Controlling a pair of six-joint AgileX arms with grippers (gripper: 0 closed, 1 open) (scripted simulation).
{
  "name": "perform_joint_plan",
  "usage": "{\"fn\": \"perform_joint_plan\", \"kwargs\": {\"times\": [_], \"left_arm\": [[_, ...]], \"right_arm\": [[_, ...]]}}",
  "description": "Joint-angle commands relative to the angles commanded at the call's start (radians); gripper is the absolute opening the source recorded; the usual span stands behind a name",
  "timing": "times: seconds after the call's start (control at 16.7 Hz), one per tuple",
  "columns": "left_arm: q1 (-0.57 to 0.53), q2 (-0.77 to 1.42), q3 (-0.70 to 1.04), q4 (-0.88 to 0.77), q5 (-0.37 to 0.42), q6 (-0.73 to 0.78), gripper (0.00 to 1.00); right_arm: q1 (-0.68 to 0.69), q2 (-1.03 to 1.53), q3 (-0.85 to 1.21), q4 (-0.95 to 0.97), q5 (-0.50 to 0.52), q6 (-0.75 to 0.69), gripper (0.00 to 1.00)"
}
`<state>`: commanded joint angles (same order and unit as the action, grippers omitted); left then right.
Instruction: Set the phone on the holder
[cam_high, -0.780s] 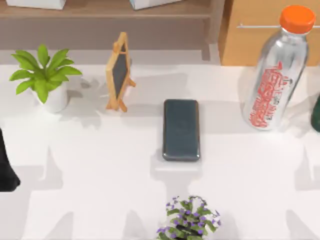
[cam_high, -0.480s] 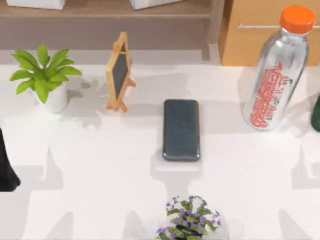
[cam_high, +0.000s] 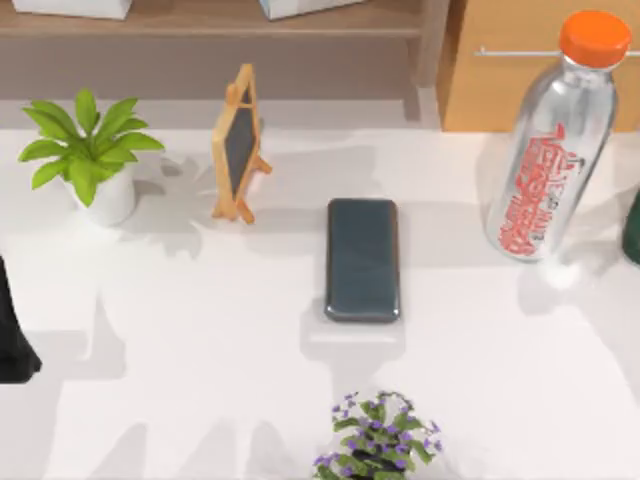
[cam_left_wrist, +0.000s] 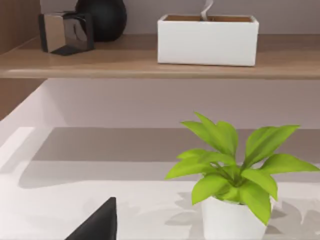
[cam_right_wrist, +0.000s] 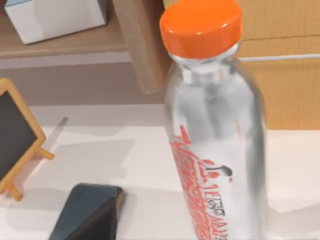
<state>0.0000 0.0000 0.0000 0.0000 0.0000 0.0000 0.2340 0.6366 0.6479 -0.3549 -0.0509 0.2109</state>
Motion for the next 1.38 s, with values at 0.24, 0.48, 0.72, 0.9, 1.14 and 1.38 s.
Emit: {"fn": "perform_joint_plan", "kwargs": {"times": [0.24,0.48,0.72,0.9,1.14,1.38], "left_arm": [[0.0,0.0,0.0,0.0,0.0,0.0,1.0],[0.0,0.0,0.0,0.0,0.0,0.0,1.0],[0.0,0.0,0.0,0.0,0.0,0.0,1.0],[0.0,0.0,0.0,0.0,0.0,0.0,1.0],[0.0,0.0,0.0,0.0,0.0,0.0,1.0],[0.0,0.0,0.0,0.0,0.0,0.0,1.0]], "right_arm": [[0.127,0.444,0.417,-0.229,-0.012,0.122,1.0],[0.243,0.9,0.84,-0.472,-0.009,0.242,1.0],[0.329,1.314,1.225,-0.698,0.01,0.344,1.0],[0.366,1.567,1.447,-0.839,0.031,0.401,1.0],[0.382,1.785,1.614,-0.967,0.06,0.449,1.0],[0.387,1.847,1.653,-1.008,0.07,0.464,1.0]]}}
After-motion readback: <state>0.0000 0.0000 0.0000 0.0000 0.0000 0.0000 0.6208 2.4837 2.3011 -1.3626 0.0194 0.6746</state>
